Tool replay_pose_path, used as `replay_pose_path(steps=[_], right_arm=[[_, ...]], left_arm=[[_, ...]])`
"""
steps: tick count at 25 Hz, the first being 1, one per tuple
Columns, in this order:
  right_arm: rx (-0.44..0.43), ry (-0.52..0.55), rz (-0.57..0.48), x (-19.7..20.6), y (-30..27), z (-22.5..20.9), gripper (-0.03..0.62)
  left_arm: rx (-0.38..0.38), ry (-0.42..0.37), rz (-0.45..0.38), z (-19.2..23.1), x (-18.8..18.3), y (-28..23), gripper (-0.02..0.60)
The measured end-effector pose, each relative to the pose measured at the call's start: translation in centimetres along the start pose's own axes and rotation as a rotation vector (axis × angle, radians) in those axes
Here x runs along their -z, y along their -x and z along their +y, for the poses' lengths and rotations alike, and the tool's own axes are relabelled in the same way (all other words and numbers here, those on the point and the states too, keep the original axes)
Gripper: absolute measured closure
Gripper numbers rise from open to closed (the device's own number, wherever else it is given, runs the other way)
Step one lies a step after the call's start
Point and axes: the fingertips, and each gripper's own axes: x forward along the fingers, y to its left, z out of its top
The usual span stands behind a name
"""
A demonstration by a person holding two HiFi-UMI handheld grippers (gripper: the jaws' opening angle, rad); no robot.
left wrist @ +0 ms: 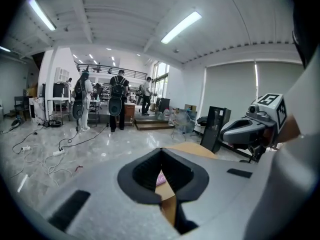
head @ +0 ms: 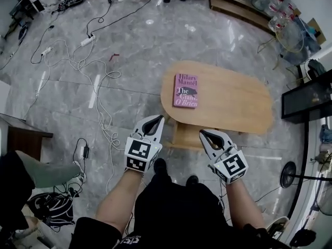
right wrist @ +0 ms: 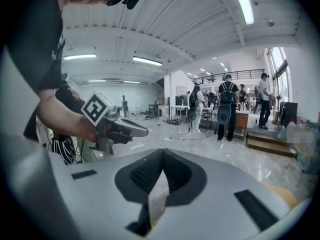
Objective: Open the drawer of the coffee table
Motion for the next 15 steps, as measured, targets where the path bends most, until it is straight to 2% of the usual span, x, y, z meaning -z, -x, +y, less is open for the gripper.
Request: replay_pose_path(steps=[4,8,11,15], right_arm=[[-0.011,0.020,-0.017,0.5,2.8,-0.3,0.589],[0.017,0.011,-0.036,1.4,7.0,-2.0,0.589],[-0.014,-0.022,-0.072,1.6,10.7,-2.6,0.589],[-0.039,-0.008,-0.114,2.1,15.5,-3.1,0.589]], left_arm=[[-0.048,0.047,-0.017,-0.9,-0.3,1.4,0.575],[-0.087,0.085,-0.057,-4.2,-1.9,2.0,0.575],[-0.110,0.073,-0.074,-7.8,-2.6,2.5,0.575],[-0.129,0.035,-0.084,-13.3,-3.0,2.6,0.575]])
